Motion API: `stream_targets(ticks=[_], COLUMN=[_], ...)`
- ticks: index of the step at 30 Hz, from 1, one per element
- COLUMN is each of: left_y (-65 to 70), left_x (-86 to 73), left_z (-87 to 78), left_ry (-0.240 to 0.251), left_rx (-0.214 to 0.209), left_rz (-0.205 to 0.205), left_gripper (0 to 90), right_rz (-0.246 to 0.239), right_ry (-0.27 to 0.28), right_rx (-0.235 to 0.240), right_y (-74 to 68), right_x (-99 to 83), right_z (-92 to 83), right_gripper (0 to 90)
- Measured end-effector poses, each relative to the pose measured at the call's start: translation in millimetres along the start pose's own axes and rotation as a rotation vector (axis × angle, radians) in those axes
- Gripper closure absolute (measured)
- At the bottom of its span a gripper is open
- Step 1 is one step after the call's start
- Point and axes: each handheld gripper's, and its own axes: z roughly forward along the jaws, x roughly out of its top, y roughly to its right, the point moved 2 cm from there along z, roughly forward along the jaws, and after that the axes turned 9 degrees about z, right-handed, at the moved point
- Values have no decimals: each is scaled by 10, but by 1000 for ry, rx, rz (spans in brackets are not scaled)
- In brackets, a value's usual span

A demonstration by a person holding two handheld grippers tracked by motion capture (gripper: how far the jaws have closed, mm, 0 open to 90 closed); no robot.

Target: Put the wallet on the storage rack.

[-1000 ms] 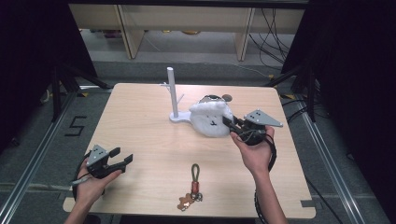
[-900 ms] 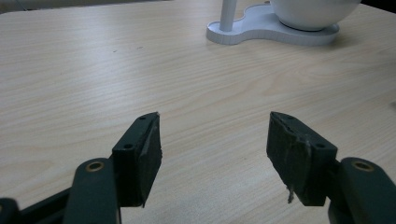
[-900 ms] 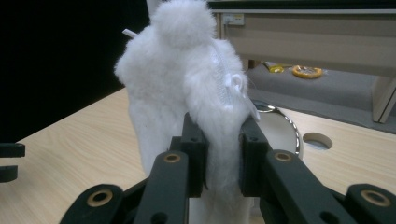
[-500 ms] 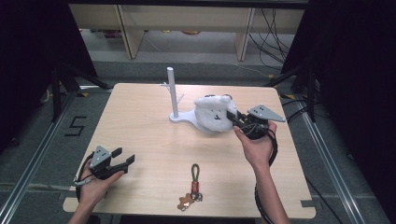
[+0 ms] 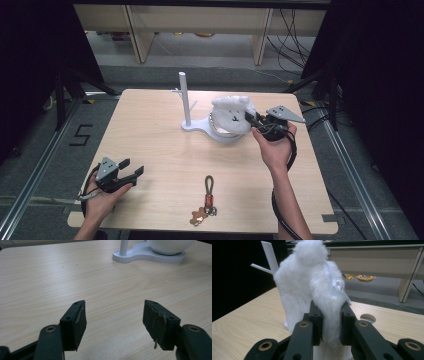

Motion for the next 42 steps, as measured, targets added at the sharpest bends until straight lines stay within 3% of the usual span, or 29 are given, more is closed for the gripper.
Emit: stream_targets(ticks=[1,4,11,12,14,17,23,24,27,28,32,34,35,36,37,38,40,42], left_y=[-7,5,17,18,18,17,19,19,19,19,18,19,20,21,23,23,25,23], left_x=[0,-3,-6,-6,-6,-7,-11,-12,-16,-16,-16,-18,-19,-20,-21,-21,-22,-22], left_z=[17,3,7,6,6,4,4,5,6,5,4,5,6,7,9,9,10,9], left_ry=[16,-3,-3,-3,-3,-1,0,-1,-1,-2,-1,-4,-5,-6,-5,-5,-6,-7], left_rx=[-13,-2,-7,-6,-6,-6,-7,-7,-8,-7,-8,-6,-8,-9,-10,-12,-12,-12], left_rz=[11,5,7,7,7,4,3,3,1,0,1,1,2,4,4,6,6,7], left_gripper=[347,346,346,346,346,346,346,346,346,346,346,346,346,346,346,345,345,345], right_rz=[-16,16,-2,28,2,30,35,12,49,31,52,23,51,27,51,28,42,22], right_ry=[3,-8,-10,-17,-11,-29,-44,-41,-68,-66,-75,-81,-84,-88,-99,-105,-109,-118], right_rx=[6,-11,-24,-26,-21,-31,-46,-43,-58,-55,-69,-67,-70,-68,-71,-69,-85,-79], right_y=[22,36,78,62,89,90,104,127,136,162,183,211,191,216,196,218,196,212], right_x=[5,20,69,66,73,73,47,41,1,-5,-42,-42,-52,-49,-56,-61,-83,-89], right_z=[23,63,166,175,204,248,361,388,445,463,509,529,532,542,544,563,578,606], right_gripper=[774,774,773,773,773,773,772,772,771,771,771,770,770,770,769,769,768,767])
